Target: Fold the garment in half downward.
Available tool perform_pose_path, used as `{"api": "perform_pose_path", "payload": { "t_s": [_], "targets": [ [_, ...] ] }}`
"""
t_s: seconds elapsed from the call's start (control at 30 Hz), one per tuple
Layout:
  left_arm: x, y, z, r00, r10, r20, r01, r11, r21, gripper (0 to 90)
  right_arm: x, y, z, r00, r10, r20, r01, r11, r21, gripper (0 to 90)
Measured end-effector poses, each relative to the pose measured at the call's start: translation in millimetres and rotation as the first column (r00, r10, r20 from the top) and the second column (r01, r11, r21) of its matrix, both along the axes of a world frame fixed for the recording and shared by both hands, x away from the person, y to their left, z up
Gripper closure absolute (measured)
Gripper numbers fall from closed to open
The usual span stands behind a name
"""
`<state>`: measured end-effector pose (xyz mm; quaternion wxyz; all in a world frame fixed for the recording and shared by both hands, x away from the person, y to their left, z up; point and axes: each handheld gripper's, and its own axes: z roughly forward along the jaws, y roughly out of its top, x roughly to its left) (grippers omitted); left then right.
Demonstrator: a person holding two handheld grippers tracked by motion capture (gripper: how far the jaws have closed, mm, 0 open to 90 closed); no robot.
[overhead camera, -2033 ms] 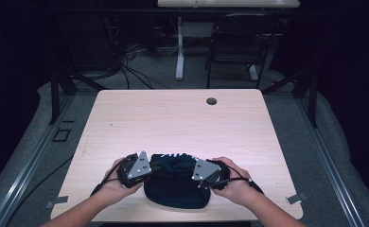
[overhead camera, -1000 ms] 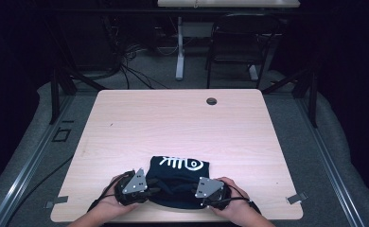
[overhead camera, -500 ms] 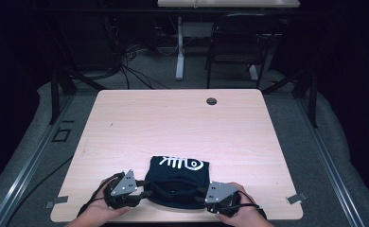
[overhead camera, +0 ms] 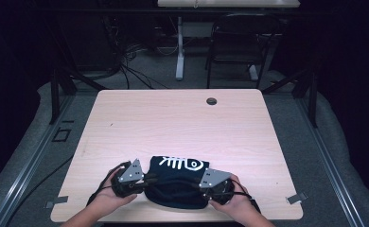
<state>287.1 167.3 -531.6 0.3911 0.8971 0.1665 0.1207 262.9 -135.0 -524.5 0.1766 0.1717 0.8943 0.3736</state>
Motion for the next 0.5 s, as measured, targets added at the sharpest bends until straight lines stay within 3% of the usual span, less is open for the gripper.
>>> {"api": "perform_pose_path", "payload": {
  "t_s": [0.13, 0.27, 0.5],
  "targets": [
    [-4.8, 2.2, -11.4, 0.9994, -0.022, -0.027, 0.023, 0.9990, 0.039, 78.8, -4.4, 0.2, -10.9, 0.9987, 0.031, -0.039, -0.033, 0.999, -0.041, 72.9],
    [-8.0, 3.6, -20.1, 0.9988, -0.017, -0.046, 0.019, 0.9990, 0.042, 77.9, -8.1, 1.1, -20.9, 0.9964, 0.053, -0.066, -0.058, 0.995, -0.077, 74.3],
    [0.2, 1.1, -28.2, 0.9990, 0.035, -0.026, -0.033, 0.9971, 0.069, 75.9, -2.6, 3.4, -32.6, 0.9979, 0.032, -0.057, -0.038, 0.994, -0.102, 77.5]
  ]
}}
